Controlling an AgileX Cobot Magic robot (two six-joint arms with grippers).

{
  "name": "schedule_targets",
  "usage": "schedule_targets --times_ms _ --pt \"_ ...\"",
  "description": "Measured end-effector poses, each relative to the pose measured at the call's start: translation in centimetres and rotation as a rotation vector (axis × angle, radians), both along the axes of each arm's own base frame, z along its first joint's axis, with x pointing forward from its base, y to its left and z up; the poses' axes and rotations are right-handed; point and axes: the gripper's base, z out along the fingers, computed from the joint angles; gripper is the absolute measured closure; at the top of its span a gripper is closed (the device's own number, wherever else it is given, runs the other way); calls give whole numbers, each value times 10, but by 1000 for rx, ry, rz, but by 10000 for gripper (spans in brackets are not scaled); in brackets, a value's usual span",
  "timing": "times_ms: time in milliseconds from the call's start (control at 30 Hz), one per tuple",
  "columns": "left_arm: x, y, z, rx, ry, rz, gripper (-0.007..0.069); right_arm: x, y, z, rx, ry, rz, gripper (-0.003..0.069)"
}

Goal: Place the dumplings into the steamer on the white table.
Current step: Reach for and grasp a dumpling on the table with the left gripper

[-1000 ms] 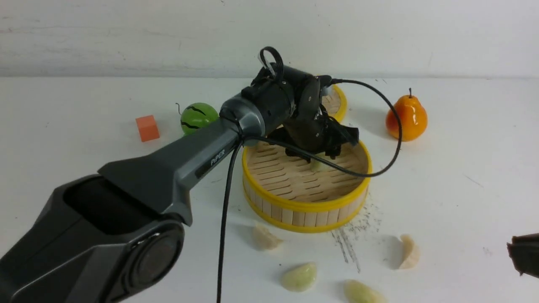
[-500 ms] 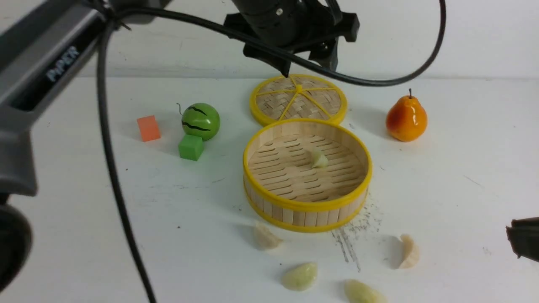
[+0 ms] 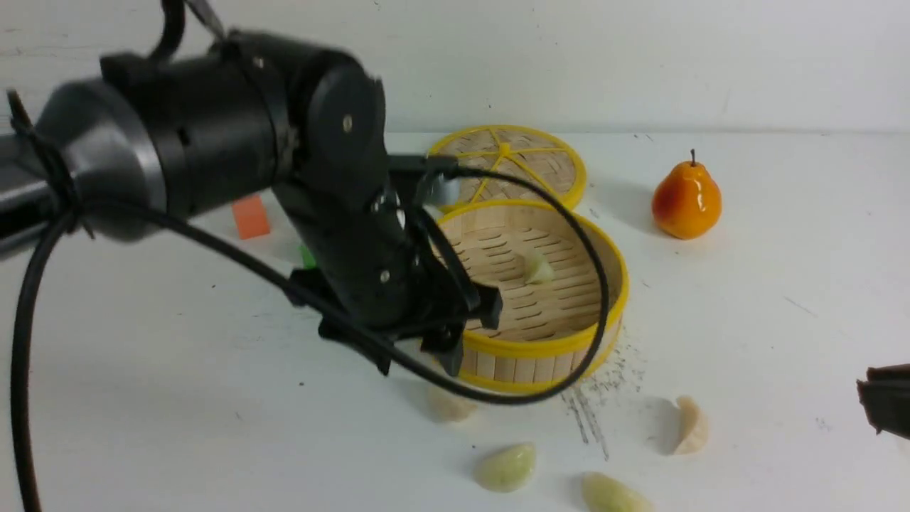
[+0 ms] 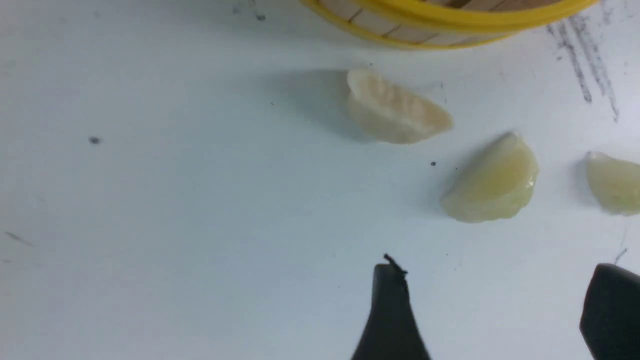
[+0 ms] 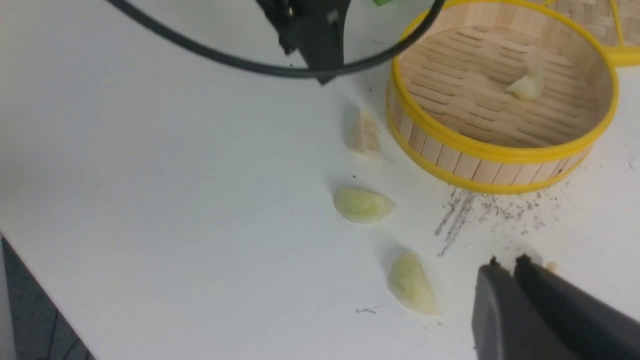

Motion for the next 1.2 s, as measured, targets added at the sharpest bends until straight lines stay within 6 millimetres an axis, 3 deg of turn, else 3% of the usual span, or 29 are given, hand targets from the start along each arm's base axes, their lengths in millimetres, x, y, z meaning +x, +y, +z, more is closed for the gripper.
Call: schedule_targets --times_ms 167,367,667,967,1033,1200 --pt "8 -6 -52 -72 5 137 150 1 0 1 3 -8 -6 616" --pt "21 -13 -80 -92 2 211 153 0 0 0 1 -3 -2 616" --pt "33 -16 -91 -125 -62 289 153 0 0 0 -1 2 1 616" --pt "33 -14 -109 -70 -8 314 174 -1 0 -1 8 17 -4 608" --pt "32 -14 -109 -65 -9 307 193 -1 0 -1 9 17 -5 605" --pt "31 -13 -110 -29 -4 251 365 -1 0 -1 9 17 -5 597"
